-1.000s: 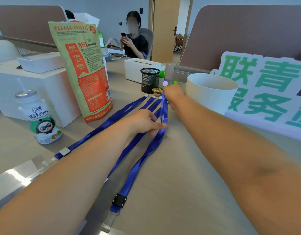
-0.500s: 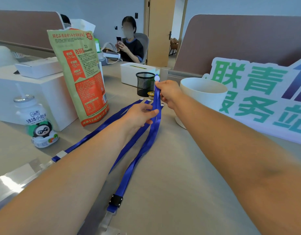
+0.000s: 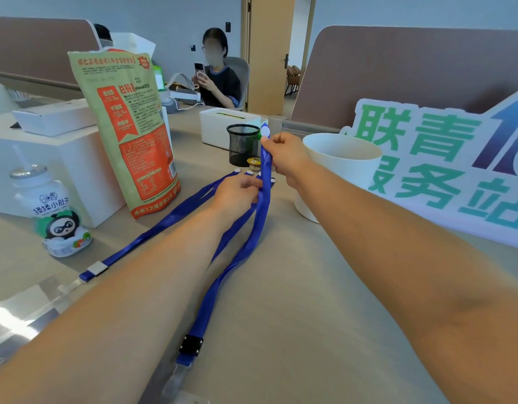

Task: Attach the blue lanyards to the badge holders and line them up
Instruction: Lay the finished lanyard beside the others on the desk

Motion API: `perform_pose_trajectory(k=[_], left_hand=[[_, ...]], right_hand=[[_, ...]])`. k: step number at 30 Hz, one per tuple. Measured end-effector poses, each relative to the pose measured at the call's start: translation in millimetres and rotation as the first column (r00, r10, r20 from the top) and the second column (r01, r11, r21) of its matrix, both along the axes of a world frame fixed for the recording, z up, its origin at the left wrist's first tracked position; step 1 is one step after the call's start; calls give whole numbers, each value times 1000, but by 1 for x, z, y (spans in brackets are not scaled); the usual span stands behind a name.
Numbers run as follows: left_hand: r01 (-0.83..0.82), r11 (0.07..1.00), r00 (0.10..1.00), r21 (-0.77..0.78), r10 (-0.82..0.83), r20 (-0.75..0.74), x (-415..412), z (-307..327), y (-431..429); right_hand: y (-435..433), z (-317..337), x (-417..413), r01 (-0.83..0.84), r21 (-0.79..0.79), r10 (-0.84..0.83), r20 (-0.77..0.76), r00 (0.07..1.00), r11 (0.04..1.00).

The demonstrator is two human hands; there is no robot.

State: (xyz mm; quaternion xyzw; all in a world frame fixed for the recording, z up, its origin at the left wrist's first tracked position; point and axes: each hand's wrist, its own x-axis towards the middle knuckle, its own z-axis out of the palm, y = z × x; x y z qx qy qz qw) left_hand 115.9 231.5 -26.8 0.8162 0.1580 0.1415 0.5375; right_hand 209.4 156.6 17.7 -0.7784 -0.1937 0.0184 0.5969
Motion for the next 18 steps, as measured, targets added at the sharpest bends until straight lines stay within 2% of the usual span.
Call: perform_pose_trajectory(k=[3,8,15,18], left_hand=[[53,971,997,-232,-64,-39,-4,4,-3],[125,986,991,-113,-130,-38,-10,1,-1],[159,961,977,-225,-186,-104,-20,0,6],[149,967,969,-207,-184,-163,-23,-1,9]], right_hand=[[-1,-1,0,-5,51,5,-1,1000,999],[2,-3,1,55,17,-56,39,998,998],[3,-23,6,117,-203,-107,59,993,972],[5,-29,4,159,-241,-148,64,987,957]])
